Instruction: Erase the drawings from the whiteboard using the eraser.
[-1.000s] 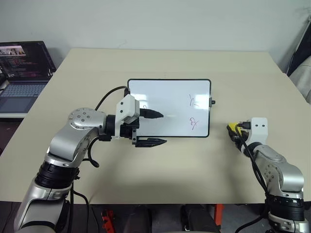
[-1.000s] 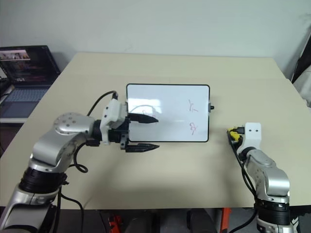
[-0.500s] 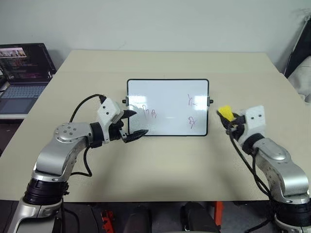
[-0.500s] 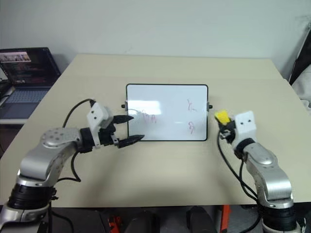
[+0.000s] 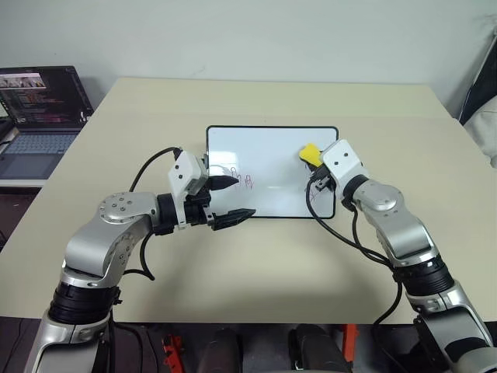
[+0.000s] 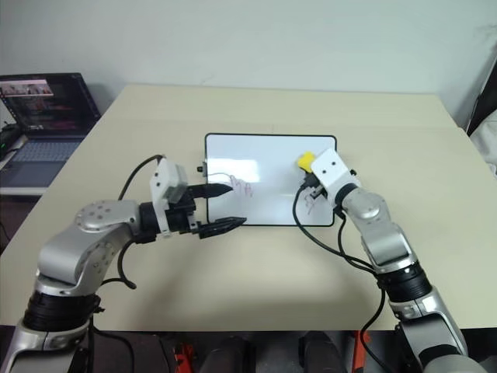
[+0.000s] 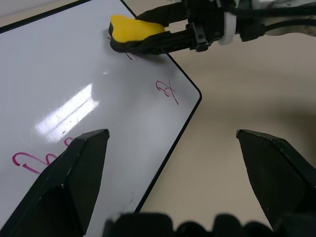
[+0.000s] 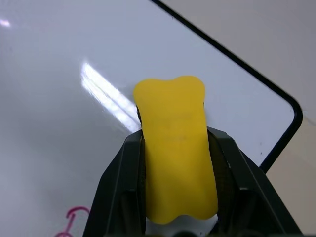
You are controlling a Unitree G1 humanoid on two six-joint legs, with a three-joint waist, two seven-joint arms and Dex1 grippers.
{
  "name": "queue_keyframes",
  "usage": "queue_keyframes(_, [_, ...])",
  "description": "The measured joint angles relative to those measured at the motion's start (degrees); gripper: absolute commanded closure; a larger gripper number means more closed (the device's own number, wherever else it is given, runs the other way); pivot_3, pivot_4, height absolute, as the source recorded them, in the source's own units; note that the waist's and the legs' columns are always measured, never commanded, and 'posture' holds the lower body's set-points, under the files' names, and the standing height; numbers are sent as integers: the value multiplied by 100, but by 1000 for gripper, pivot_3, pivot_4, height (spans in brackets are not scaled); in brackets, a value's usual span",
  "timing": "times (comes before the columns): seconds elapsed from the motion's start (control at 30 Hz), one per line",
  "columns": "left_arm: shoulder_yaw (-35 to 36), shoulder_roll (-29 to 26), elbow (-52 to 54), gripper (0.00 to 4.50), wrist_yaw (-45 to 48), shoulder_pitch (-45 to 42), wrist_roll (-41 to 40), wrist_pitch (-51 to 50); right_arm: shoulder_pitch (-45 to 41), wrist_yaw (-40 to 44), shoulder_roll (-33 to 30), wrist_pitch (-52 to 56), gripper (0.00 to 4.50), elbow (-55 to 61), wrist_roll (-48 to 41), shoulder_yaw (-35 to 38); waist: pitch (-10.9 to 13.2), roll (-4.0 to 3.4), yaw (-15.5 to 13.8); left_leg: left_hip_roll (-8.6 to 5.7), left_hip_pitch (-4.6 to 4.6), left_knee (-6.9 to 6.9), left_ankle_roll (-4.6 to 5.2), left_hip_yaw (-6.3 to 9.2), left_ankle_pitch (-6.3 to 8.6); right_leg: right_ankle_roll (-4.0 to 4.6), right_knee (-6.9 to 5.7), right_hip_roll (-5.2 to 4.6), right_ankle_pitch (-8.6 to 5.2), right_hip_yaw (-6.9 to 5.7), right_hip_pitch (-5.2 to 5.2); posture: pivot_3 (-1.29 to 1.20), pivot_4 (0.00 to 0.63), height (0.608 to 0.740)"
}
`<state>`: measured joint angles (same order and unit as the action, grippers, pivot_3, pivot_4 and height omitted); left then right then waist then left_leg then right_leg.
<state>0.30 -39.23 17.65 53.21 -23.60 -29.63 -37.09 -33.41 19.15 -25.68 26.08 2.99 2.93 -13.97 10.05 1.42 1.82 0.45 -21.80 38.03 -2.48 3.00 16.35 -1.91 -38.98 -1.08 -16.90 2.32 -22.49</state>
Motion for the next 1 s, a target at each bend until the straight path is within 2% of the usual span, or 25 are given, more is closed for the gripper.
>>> queue_keyframes(0.3, [-19, 4, -11, 0, 10, -46, 33, 5, 80, 844, -338, 27, 3182, 181, 382, -343, -1, 0, 9, 2, 12, 5, 0, -1, 0, 2, -7, 0, 1, -1, 9, 0, 150, 740])
queue_keyframes(0.4, [-35, 3, -28, 0, 19, -93, 51, 18, -121, 850, -237, -23, 3182, -18, 490, -360, 0, 0, 19, 4, 19, 6, 0, -2, -1, 5, -11, 1, 4, -1, 11, 0, 150, 740])
queue_keyframes(0.53, [-123, 21, -31, 0, 29, -125, 59, 35, -861, 615, 144, -85, 3182, -790, 511, -238, 0, 0, 49, 8, 23, 5, 0, -6, -1, 7, -11, 2, 12, -3, 12, 0, 150, 740])
queue_keyframes(0.63, [-128, 23, -31, 0, 18, -126, 68, 50, -1003, 598, 200, -148, 3183, -1013, 484, -78, 0, 0, 32, 9, 16, 4, 0, -2, -1, 7, -1, 1, 11, -1, 12, 0, 150, 740])
queue_keyframes(0.83, [-139, 35, -25, 0, -7, -72, 76, 117, -591, 1085, 58, 136, 3183, -626, 298, 76, -4, 6, 4, 6, 22, 5, 0, 0, -1, 6, -3, -4, 12, 1, 20, 0, 150, 740])
queue_keyframes(1.0, [-158, 58, -21, 0, -11, -66, 75, 130, -130, 1569, -329, 493, 3190, -38, 259, 10, -4, 6, 4, 5, 38, 6, 0, -1, -1, 4, -9, 0, 13, -1, 32, 0, 150, 740])
